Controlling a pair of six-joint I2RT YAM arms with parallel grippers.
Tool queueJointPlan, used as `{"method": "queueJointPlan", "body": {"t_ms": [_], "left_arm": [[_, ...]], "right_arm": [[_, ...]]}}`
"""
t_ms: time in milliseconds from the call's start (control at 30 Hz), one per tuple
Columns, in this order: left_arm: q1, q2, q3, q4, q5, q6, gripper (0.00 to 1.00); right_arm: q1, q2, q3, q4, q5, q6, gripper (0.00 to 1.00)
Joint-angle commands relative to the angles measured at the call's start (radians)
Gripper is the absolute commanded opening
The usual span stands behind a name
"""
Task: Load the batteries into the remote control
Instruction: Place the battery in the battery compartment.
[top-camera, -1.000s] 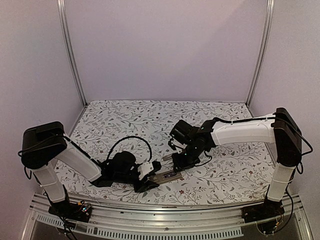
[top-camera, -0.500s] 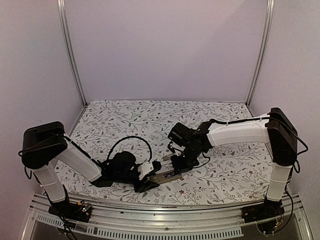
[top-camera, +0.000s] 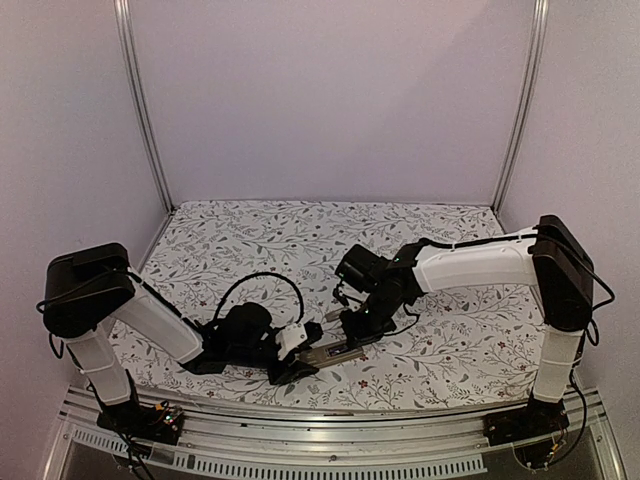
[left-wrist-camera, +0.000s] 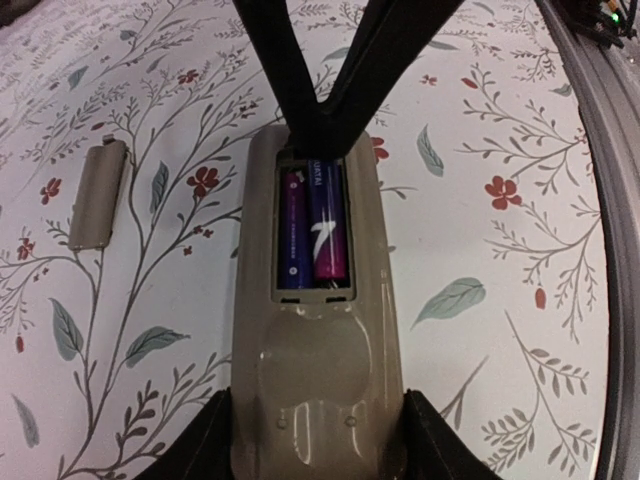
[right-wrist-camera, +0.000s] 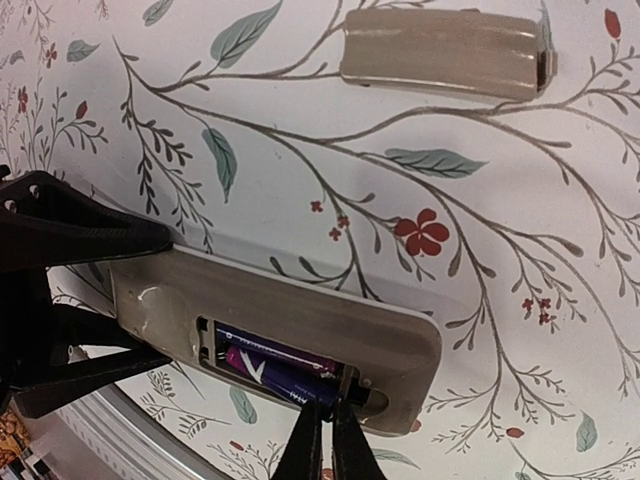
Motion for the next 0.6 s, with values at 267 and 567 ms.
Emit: {"method": "queueJointPlan", "body": {"t_ms": [267, 567], "left_arm": [[-0.006, 0.026, -0.006, -0.015, -0.014, 0.023, 0.29], [-0.006, 0.027, -0.007, -0.011, -0.01, 0.025, 0.29]], "right_arm": [[0.037, 0.118, -0.014, -0.047, -0.086, -0.076, 0.0], [0.039, 0.184, 0.0, -0.039, -0.107, -0.101, 0.0]]}}
